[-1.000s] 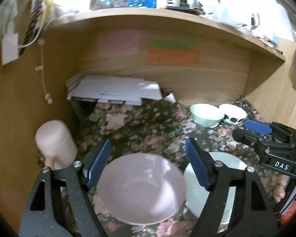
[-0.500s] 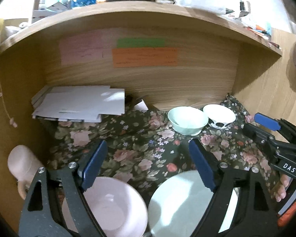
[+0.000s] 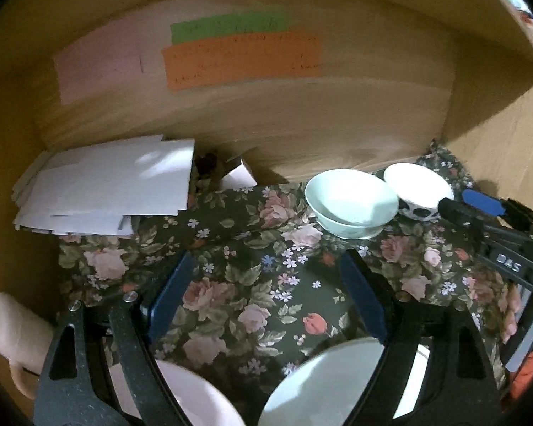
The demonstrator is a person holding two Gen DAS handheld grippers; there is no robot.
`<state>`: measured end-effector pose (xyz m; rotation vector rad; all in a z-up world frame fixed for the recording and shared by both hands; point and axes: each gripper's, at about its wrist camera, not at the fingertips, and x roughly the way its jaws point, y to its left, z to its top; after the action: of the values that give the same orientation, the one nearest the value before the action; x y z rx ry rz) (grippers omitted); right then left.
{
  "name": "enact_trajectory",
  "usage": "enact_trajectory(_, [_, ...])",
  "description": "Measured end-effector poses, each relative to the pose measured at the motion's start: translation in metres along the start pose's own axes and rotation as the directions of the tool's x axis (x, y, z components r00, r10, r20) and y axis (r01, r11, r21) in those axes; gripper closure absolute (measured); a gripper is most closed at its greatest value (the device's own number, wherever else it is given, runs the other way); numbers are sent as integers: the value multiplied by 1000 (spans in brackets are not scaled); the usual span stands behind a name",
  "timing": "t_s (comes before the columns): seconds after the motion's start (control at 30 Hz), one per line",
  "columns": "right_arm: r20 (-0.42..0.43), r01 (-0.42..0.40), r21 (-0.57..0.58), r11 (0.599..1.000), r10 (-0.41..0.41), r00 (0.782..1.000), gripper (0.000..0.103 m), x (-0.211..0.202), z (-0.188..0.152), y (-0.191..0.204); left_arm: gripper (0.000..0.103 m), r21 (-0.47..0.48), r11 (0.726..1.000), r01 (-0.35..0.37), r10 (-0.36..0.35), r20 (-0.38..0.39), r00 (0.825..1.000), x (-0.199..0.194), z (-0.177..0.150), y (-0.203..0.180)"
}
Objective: Organize plates and bowls
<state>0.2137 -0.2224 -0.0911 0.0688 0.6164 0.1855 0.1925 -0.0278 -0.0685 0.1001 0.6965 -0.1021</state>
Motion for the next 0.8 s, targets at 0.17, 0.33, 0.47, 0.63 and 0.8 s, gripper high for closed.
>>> enact_trajectory(0.17, [-99, 1, 50, 999, 4, 995, 49, 45, 4, -11, 18, -31, 999, 35, -37, -49, 998, 27, 12, 5])
enact_trajectory(0.33, [-175, -10, 118, 993, 31, 984, 63, 76, 4, -21, 18, -28, 999, 40, -41, -70, 997, 50, 19, 7])
enact_trajectory(0.47, [-222, -12, 141, 990, 44, 974, 67, 93, 1, -24, 18, -53, 997, 55, -61, -102, 993, 67, 21, 11])
enact_trajectory(0.63, [-244, -24, 156, 987, 62, 968, 67, 101, 0, -25, 18, -52, 998, 46, -52, -109, 993, 79, 23, 12])
enact_trajectory(0.8, [-260, -11, 139, 990, 47, 964, 68, 109, 0, -26, 18, -60, 997, 51, -59, -135, 989, 89, 20, 12])
